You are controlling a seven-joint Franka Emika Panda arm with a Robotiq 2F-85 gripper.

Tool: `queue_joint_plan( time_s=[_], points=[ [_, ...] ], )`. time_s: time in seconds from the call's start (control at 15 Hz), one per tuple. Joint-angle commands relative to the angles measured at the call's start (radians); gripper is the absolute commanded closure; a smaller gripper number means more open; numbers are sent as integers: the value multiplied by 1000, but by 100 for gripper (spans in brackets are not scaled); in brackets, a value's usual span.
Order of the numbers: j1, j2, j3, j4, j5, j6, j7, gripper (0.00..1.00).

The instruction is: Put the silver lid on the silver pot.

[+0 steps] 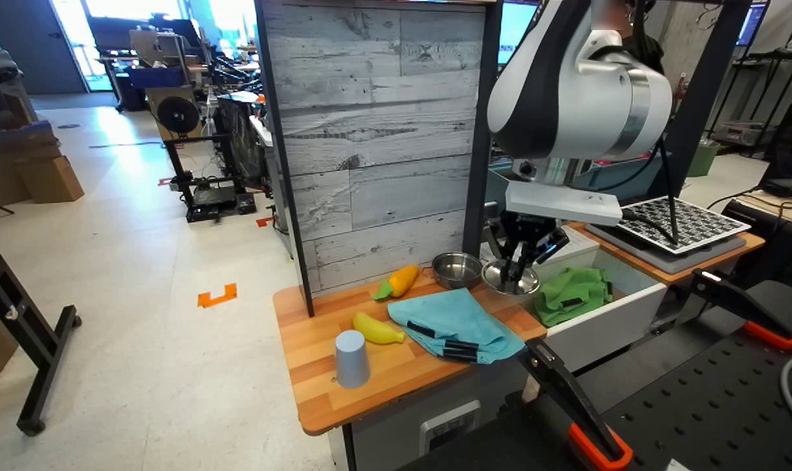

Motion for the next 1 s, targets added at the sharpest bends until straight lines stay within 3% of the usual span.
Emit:
queue_joint_plan(
  time_s=[0.0, 0.93],
  points=[
    [25, -49, -17, -4, 6, -17, 11, 95],
    [68, 40, -24, 180, 35, -65, 166, 95]
  ],
)
